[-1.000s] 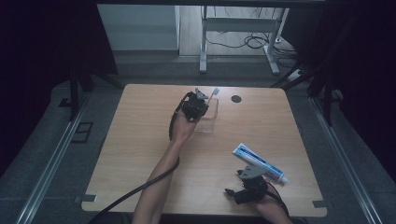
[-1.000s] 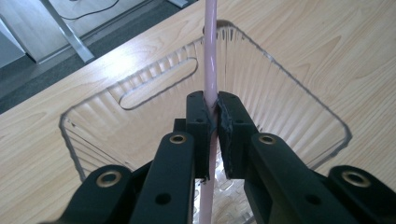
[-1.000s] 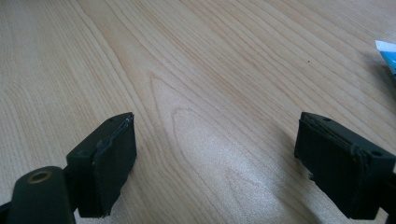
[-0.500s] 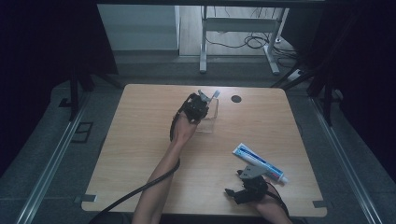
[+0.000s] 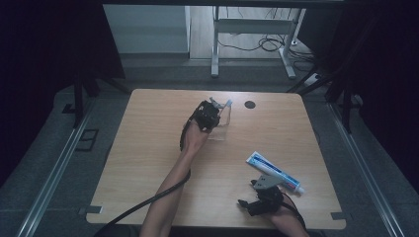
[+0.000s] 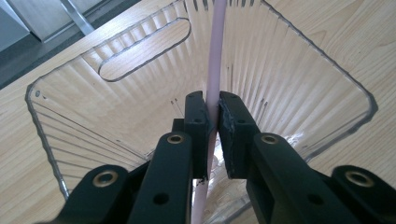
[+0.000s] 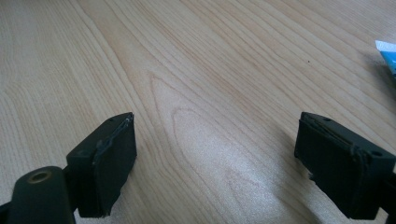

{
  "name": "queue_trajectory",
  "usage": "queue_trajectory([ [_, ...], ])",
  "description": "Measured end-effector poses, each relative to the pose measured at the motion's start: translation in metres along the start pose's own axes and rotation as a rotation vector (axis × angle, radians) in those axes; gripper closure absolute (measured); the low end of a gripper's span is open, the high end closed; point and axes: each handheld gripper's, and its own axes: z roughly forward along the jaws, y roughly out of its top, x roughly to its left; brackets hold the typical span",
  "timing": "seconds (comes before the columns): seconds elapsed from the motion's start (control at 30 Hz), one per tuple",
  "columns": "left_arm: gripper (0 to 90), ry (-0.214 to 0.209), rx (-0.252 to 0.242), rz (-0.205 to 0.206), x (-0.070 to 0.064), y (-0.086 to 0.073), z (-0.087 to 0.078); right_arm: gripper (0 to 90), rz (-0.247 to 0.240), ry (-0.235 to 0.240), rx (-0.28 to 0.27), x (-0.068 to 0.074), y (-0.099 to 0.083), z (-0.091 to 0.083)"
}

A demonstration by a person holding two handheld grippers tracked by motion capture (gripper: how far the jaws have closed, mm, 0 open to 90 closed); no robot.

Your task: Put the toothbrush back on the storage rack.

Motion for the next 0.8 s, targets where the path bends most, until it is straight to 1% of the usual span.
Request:
queue_trajectory([
  [0.07,81.5,0.000,0.001,0.000,0.000,0.000,0.000,12.5,0.000,0.000,0.000,0.000,0.000,0.000],
  [0.17,77.6,-0.002,0.003,-0.003,0.000,-0.001,0.001,12.5,-0.002,-0.001,-0.001,0.000,0.000,0.000],
  [0.2,77.6,-0.005,0.002,-0.008,0.001,-0.002,0.001,12.5,-0.002,-0.001,-0.001,0.000,0.000,0.000],
  [0.23,74.4,-0.007,0.002,-0.010,0.001,-0.002,0.001,12.5,-0.002,-0.001,0.000,0.000,0.000,0.000],
  [0.27,74.4,-0.007,0.002,-0.013,0.001,-0.002,0.001,12.5,-0.002,-0.001,0.000,0.000,0.000,0.000],
  [0.3,70.9,-0.007,-0.003,-0.016,0.001,-0.003,0.001,12.5,-0.001,-0.001,0.000,0.000,0.000,0.000],
  [0.37,69.2,-0.011,-0.007,-0.020,0.002,-0.003,0.000,12.6,-0.002,-0.001,0.000,0.000,0.000,0.000],
  [0.43,67.9,-0.017,-0.019,-0.032,0.002,-0.002,-0.002,12.6,-0.002,-0.001,-0.001,0.000,0.000,0.000],
  [0.47,64.2,-0.019,-0.022,-0.035,0.002,-0.002,-0.002,12.5,0.000,0.000,0.000,0.000,0.000,0.000],
  [0.57,58.5,-0.020,-0.034,-0.032,0.001,-0.001,-0.005,12.5,0.000,0.000,0.000,0.000,0.000,0.000],
  [0.6,58.5,-0.026,-0.037,-0.036,0.001,0.000,-0.006,12.5,0.000,-0.001,0.000,0.000,0.000,0.000],
  [0.7,52.8,-0.051,-0.054,-0.045,0.000,0.002,-0.011,12.6,-0.001,-0.001,0.000,0.000,0.000,0.000],
  [0.77,50.5,-0.074,-0.061,-0.044,0.000,0.003,-0.013,12.5,-0.001,-0.001,0.000,0.000,0.000,0.000],
  [0.8,49.5,-0.078,-0.063,-0.042,-0.001,0.003,-0.015,12.5,-0.001,-0.001,0.000,0.000,0.000,0.000],
])
